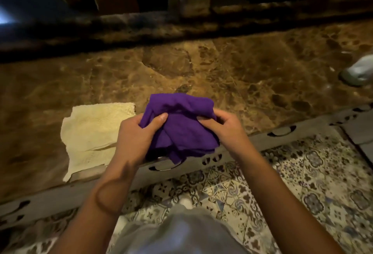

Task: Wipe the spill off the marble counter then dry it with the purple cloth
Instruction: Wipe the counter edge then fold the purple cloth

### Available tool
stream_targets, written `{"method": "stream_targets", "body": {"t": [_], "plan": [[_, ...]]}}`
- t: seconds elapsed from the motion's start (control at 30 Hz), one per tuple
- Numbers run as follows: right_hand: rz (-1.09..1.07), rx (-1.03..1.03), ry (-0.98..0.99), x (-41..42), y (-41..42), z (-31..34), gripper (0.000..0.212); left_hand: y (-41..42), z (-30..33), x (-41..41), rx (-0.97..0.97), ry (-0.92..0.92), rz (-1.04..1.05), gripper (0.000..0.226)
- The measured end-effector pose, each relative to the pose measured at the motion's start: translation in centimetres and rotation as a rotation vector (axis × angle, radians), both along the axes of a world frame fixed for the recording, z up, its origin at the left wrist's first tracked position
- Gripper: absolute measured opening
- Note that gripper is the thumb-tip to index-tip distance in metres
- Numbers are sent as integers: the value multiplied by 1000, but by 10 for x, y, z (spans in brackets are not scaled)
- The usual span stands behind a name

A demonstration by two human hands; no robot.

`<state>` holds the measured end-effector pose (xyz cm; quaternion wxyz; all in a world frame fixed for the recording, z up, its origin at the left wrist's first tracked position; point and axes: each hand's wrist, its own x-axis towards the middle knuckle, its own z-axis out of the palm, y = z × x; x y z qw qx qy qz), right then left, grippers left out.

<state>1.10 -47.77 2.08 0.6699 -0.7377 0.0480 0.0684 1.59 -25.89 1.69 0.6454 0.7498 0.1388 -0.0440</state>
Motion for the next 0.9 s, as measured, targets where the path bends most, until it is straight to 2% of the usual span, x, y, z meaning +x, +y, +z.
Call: {"method": "stream_targets", "body": {"t": [0.13, 0.23, 0.3, 0.4, 0.57, 0.63, 0.9], "plan": [[-1, -80, 8, 45, -9, -20, 9, -17, -8, 19, 118, -22, 89, 29], [-17, -236, -20, 72, -11, -35, 26, -18, -18, 39, 346, -1, -12, 24], [-2, -423, -48, 83, -13, -43, 35, -20, -22, 49, 463, 27, -51, 26], [24, -636, -75, 91, -12, -46, 39, -25, -27, 59, 583, 55, -65, 31], [-27, -707, -66, 99, -8, -51, 45, -22, -40, 68, 702, 122, -36, 49], [-13, -757, -24, 101, -9, -54, 46, -21, -43, 69, 738, 124, -28, 49], [-41, -717, 19, 96, -18, -42, 28, -17, -27, 56, 807, 75, -67, 44]]}}
